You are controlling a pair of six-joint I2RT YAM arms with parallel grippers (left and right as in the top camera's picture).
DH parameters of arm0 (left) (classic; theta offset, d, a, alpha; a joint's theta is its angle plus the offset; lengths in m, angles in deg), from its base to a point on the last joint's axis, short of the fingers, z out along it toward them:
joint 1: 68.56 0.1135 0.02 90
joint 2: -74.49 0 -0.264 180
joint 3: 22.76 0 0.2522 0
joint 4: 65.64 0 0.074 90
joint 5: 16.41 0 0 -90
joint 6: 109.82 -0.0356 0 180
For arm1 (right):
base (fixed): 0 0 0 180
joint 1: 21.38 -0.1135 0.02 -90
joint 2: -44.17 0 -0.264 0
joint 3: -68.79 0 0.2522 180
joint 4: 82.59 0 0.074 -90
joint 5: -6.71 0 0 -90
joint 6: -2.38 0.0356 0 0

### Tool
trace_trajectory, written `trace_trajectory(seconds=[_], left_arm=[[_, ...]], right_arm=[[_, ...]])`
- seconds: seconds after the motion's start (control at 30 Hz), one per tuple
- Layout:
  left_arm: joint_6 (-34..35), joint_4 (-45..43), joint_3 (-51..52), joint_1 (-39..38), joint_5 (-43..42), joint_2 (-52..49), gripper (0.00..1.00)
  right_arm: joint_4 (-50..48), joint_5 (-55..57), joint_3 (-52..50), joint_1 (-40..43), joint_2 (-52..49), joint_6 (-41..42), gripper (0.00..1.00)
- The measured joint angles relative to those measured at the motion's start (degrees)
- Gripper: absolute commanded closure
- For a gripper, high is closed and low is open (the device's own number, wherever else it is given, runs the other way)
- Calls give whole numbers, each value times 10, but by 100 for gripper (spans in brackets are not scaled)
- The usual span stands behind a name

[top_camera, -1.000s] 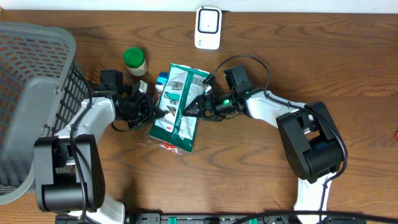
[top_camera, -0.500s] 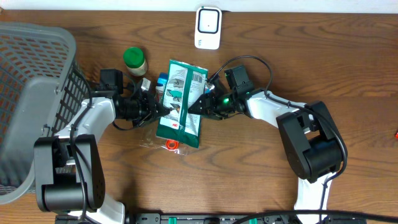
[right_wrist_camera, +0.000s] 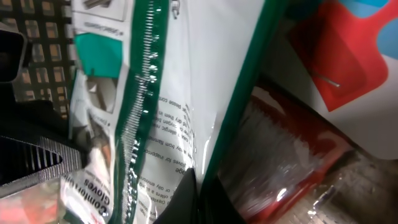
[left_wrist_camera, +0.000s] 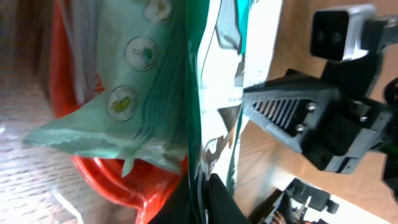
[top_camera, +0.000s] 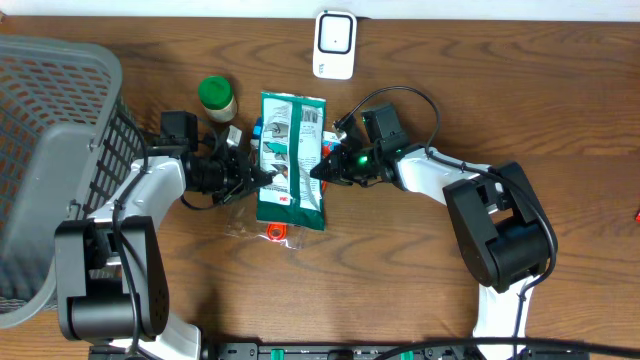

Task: Scan the item barcode
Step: 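Lift the glove package off the dustpan package with both grippers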

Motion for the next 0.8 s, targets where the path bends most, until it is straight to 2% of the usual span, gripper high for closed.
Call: trace_trajectory(seconds=[0.1, 0.37, 0.8], left_arm=[[0, 24, 0, 0, 27, 0, 92], [-2, 38, 0, 0, 61, 0, 93], [-34, 30, 0, -22, 50, 4, 93]], right_arm=[[0, -3, 0, 0, 0, -16, 99], [18, -17, 0, 0, 0, -62, 99], [90, -2, -1, 1, 20, -154, 99]])
